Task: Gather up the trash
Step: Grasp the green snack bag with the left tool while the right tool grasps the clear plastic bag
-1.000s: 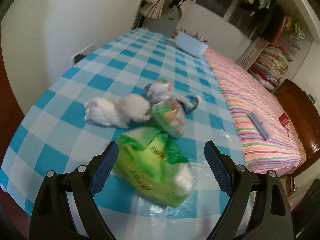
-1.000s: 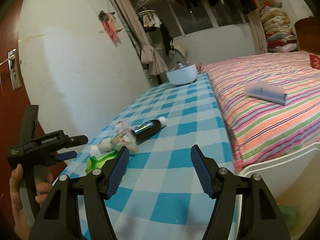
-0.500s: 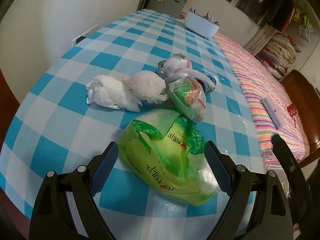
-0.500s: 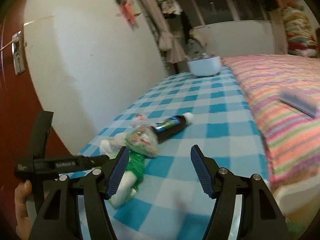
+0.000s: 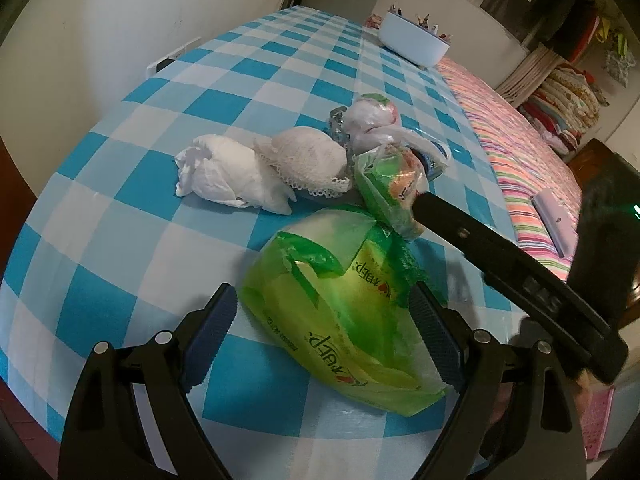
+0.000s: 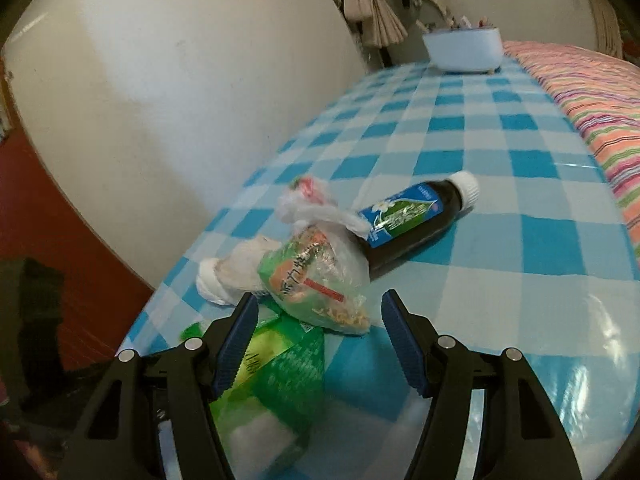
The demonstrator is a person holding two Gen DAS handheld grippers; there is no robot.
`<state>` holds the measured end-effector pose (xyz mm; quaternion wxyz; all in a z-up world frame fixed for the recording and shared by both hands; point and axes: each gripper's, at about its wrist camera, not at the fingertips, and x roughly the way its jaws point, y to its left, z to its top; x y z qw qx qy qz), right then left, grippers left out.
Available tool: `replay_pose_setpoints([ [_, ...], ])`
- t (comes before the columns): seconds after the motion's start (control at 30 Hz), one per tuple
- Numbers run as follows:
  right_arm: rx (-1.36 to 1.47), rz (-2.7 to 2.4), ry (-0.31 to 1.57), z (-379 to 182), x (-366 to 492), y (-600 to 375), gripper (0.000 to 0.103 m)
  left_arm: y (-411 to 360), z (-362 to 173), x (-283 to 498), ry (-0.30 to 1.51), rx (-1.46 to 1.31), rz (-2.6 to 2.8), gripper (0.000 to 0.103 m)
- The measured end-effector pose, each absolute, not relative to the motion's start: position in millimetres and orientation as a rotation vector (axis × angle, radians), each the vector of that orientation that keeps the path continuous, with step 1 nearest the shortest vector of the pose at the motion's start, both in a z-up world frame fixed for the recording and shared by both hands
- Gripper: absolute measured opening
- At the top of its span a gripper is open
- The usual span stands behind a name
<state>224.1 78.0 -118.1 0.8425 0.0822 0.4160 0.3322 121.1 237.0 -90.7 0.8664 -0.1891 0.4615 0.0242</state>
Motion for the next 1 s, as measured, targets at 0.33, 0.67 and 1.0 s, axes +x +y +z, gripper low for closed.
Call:
replay_pose_setpoints([
  [0.33,0.187,0.758,0.952,-132.7,250.4,95.2,0.053,242.1,-92.5,119.6,0.971,-0.403,0.060,0.086],
  [0.67,0.270,0.810,0.836,-104.1,232.4,66.8,0.043,243.5,-95.8,122.7,0.978,-0.409,0.073,0.086],
  [1.0,0.485,0.813,0.780,-83.9,226.0,14.6,0.044,237.4,-98.4,127.7,0.965,-0.364,0.103,0.078],
])
